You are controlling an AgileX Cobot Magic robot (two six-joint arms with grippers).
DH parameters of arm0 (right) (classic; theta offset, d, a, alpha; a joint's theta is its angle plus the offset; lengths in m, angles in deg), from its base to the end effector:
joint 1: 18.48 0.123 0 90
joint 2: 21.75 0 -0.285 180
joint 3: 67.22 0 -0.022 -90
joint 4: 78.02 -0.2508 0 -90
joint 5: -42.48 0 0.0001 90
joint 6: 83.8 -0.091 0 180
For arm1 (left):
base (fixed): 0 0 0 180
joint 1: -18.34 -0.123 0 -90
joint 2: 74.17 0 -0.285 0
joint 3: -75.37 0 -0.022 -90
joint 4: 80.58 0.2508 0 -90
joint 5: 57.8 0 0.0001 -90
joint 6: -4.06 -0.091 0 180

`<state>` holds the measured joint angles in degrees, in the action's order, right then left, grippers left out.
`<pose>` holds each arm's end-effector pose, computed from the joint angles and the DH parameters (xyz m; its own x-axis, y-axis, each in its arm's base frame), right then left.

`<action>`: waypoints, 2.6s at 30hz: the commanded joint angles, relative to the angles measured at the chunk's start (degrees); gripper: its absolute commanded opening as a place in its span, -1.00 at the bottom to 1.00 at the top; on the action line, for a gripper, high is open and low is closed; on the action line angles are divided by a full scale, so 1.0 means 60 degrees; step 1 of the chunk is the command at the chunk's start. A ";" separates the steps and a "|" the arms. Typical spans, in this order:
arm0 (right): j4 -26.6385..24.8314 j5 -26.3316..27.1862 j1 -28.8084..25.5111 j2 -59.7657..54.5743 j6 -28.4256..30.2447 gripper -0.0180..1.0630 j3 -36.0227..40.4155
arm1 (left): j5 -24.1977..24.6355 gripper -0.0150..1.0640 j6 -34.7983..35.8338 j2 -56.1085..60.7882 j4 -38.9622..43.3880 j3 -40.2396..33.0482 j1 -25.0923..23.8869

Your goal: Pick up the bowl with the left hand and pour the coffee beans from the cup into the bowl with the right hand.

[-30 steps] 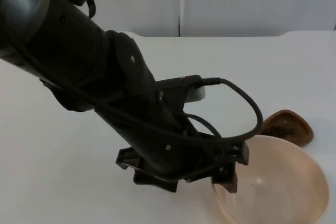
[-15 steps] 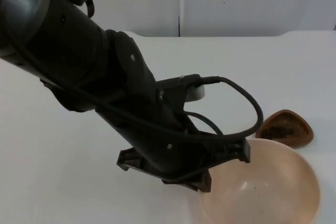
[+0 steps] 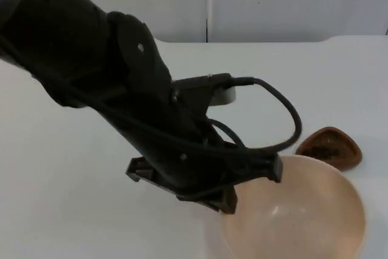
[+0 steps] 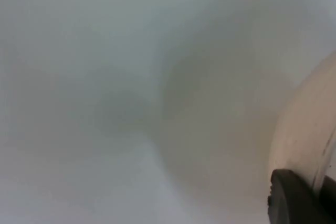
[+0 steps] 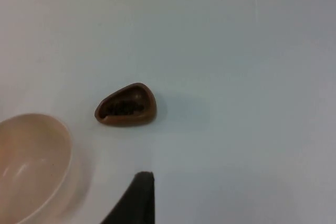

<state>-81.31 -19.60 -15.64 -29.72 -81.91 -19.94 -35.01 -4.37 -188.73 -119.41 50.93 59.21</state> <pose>-0.0082 0.0042 0.2818 -0.4574 -0.0288 -0.8888 -0.0973 0.9951 0.0179 0.2379 -0.2352 0.1260 -0.9474 0.2147 -0.2372 0.2940 0.8767 -0.3807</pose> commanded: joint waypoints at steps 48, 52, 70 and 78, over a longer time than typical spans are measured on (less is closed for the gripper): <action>-0.0052 0.0043 -0.0047 0.0030 0.0044 0.98 0.0072 | 0.1901 -0.98 0.4274 0.2116 0.6294 -0.0068 -0.3275; -0.0486 0.0077 -0.0047 0.0030 0.0044 0.98 0.0072 | 0.1670 -0.98 0.4912 0.2116 0.6385 -0.0068 -0.3275; -0.0973 0.0526 -0.0047 -0.0603 0.0051 0.98 -0.0249 | 0.1599 -0.98 0.6524 0.1982 0.6936 -0.0068 -0.3275; -0.0973 0.1622 -0.0047 -0.2772 0.0123 0.98 -0.0884 | 0.1576 -0.98 0.6524 0.1982 0.6877 -0.0068 -0.3275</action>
<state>-86.66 -12.50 -15.64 -42.94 -81.51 -23.85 -24.56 34.10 -176.86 -77.86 50.71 39.70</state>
